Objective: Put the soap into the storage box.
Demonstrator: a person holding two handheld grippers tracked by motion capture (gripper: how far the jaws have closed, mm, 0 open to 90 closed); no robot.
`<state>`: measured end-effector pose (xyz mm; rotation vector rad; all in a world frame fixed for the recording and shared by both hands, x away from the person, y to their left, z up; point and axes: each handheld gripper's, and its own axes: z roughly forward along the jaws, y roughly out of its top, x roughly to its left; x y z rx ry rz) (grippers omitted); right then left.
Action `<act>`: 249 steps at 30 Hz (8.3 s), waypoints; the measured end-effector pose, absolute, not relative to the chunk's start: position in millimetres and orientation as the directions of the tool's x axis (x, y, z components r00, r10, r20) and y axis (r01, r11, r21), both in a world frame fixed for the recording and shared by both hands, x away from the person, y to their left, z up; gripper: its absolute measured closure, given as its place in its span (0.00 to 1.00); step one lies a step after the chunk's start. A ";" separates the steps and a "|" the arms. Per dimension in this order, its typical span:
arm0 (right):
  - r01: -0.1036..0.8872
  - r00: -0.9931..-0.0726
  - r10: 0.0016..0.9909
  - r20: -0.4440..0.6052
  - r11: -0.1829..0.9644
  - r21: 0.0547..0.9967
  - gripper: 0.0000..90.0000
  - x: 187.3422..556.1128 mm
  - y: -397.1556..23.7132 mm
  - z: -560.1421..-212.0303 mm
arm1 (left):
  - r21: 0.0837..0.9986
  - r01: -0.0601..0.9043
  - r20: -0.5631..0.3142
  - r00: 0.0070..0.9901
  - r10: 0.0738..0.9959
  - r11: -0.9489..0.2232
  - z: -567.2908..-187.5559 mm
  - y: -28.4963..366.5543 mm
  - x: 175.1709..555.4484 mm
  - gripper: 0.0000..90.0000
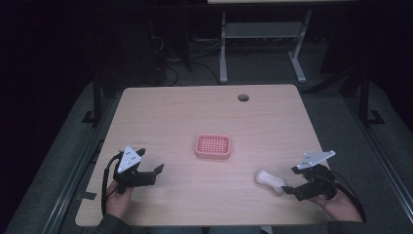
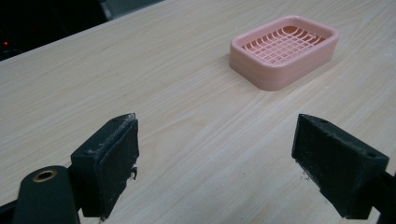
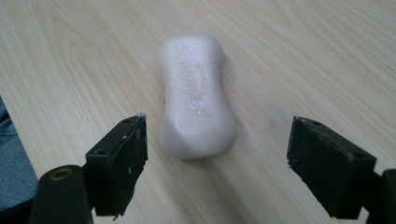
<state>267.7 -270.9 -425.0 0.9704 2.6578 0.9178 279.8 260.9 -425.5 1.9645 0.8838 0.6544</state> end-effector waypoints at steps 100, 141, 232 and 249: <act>0.389 -0.884 0.466 -0.031 0.771 0.504 0.54 307.1 -195.0 -416.5 | 0.875 0.326 0.103 0.596 0.796 -0.358 -422.5 266.2 278.1 0.16; 0.305 -0.925 0.376 -0.044 0.809 0.503 0.54 362.9 -145.7 -378.6 | 0.879 0.324 0.100 0.592 0.800 -0.350 -421.8 268.1 278.7 0.16; 0.277 -0.953 0.304 0.003 0.862 0.424 0.54 439.0 -41.9 -416.2 | 0.880 0.329 0.094 0.587 0.804 -0.343 -421.6 268.7 279.1 0.16; 0.277 -0.953 0.302 0.003 0.868 0.411 0.54 446.3 -33.1 -428.9 | 0.879 0.332 0.091 0.588 0.804 -0.342 -421.5 268.8 279.4 0.16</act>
